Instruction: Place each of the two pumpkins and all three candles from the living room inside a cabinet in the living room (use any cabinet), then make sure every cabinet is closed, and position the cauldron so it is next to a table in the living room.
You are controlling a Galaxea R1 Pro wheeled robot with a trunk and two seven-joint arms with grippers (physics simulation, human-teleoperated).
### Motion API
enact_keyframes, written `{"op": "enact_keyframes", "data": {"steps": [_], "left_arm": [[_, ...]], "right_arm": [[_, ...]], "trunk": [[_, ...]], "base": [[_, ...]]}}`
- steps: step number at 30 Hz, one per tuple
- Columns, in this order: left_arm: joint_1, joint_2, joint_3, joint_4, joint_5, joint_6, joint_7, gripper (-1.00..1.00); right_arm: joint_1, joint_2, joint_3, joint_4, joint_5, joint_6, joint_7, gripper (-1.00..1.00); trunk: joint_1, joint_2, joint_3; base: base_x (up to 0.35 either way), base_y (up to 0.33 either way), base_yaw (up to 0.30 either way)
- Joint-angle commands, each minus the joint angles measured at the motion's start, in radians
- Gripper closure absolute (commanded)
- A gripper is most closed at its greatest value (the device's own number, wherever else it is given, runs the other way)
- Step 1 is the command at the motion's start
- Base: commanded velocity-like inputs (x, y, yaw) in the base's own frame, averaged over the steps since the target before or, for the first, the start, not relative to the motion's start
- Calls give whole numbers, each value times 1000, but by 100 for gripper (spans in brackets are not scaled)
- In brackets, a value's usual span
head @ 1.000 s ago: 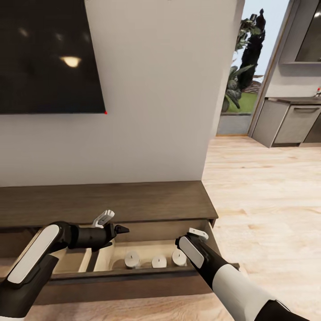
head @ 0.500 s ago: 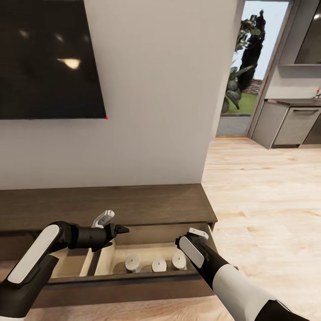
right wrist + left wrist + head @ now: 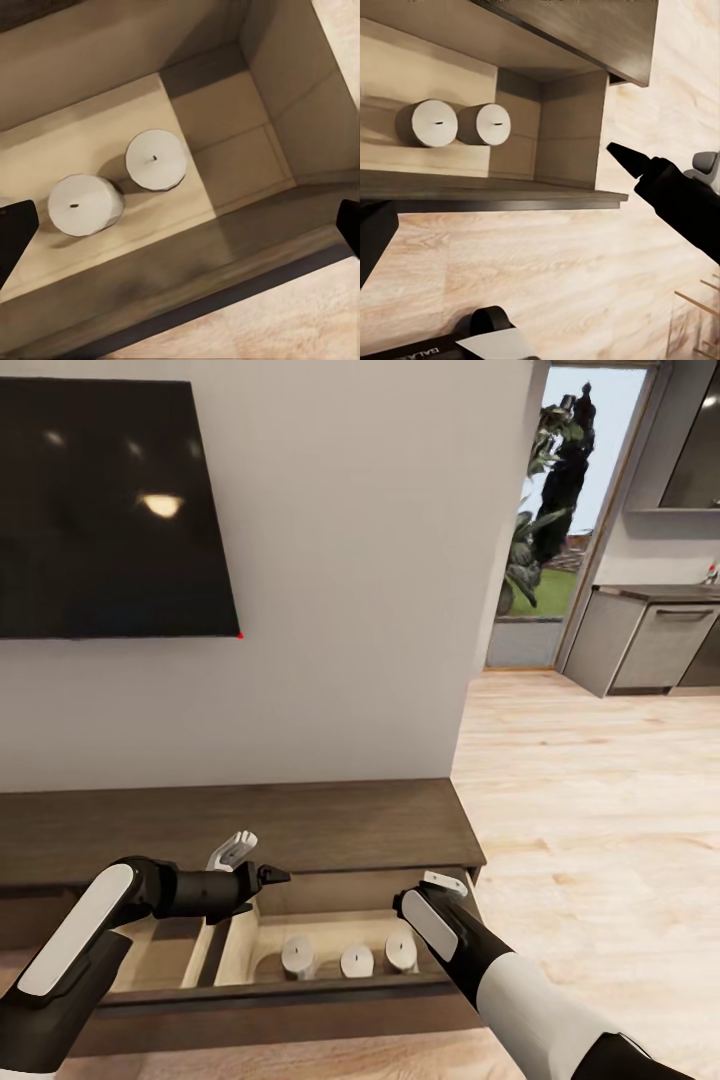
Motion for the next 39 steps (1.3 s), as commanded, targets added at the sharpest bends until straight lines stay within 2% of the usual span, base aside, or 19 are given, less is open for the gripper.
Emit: {"op": "enact_keyframes", "data": {"steps": [1,7,10,16,28,39], "left_arm": [[-1,1,-1,-1,10,-1,10,-100],[-1,1,-1,-1,10,-1,10,-100],[-1,0,-1,-1,10,-1,10,-100],[0,3,0,-1,10,-1,10,-100],[1,-1,-1,-1,8,-1,12,-100],[1,-1,-1,1,6,-2,15,-100]], "right_arm": [[-1,0,5,-1,-4,6,-6,-100],[-1,0,6,-2,-6,10,-4,-100],[-1,0,7,-4,-5,17,28,-100],[-1,-1,4,-4,-4,47,43,-100],[-1,0,2,-7,-10,103,42,-100],[-1,2,3,-8,-10,111,41,-100]], "trunk": [[-4,7,2],[-27,49,21],[-39,70,30],[-62,112,49],[-108,196,87],[-150,273,121]], "base": [[0,0,0],[0,0,0],[0,0,0],[0,0,0],[0,0,0],[0,0,0]]}}
